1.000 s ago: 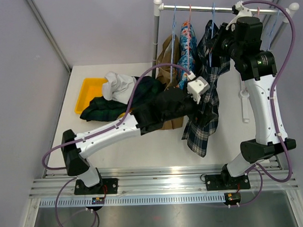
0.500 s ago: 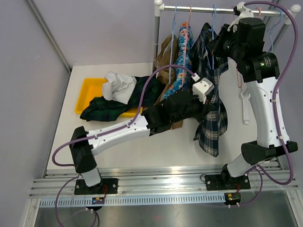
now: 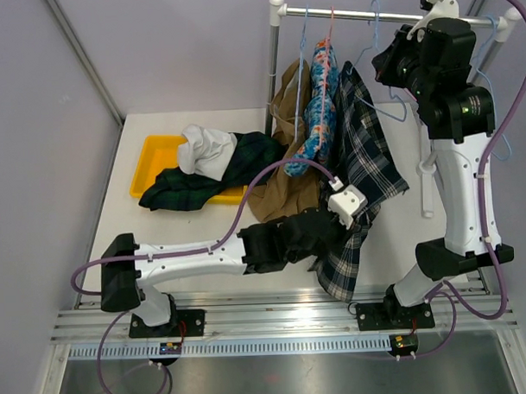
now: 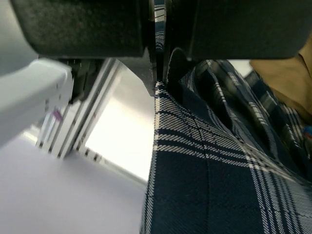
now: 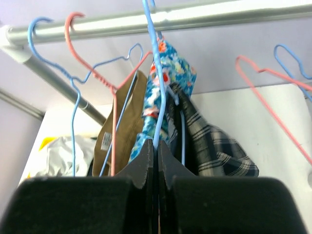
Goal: Remove the skirt from the hanger
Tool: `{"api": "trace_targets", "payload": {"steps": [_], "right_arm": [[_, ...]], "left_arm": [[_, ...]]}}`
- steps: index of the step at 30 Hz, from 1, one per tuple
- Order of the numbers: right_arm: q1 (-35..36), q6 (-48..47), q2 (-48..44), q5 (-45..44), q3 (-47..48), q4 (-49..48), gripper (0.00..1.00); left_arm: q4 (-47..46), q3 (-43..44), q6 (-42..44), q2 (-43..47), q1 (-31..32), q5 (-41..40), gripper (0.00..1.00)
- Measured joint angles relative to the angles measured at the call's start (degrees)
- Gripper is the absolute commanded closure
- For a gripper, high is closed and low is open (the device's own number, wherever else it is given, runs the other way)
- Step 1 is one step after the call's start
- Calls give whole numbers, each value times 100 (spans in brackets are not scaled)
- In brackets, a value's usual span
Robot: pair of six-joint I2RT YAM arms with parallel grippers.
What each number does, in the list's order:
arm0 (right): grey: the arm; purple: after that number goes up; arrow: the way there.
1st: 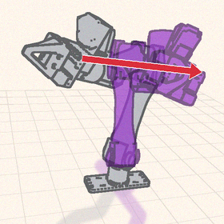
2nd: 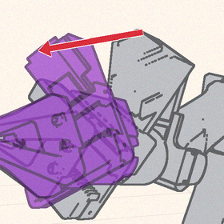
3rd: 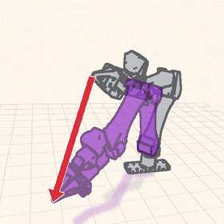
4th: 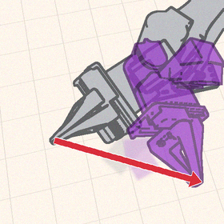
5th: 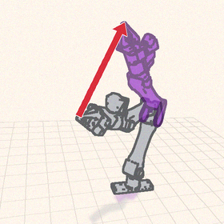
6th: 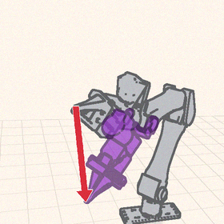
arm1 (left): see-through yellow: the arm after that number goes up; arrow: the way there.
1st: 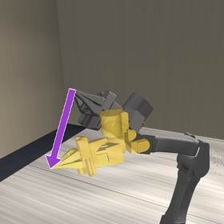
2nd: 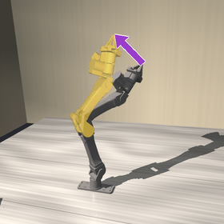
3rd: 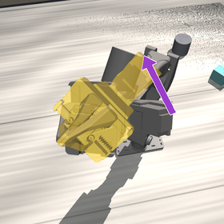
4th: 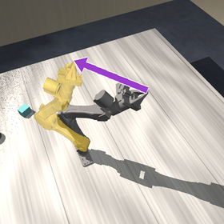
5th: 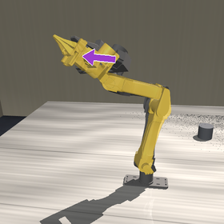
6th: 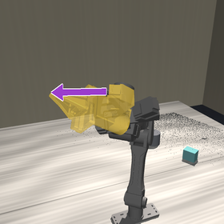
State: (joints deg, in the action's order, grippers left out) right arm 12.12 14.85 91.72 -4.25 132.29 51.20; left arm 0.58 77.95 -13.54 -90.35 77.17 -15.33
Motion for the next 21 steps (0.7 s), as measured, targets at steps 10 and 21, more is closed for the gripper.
{"api": "trace_targets", "payload": {"steps": [10,21], "right_arm": [[-179,-101,452,-133,389,94,100],[-678,-66,-297,192,-317,168,100]], "left_arm": [[7,-1303,-278,560,299,-907,100],[1438,-3097,-2286,1757,223,-2304,100]]}}
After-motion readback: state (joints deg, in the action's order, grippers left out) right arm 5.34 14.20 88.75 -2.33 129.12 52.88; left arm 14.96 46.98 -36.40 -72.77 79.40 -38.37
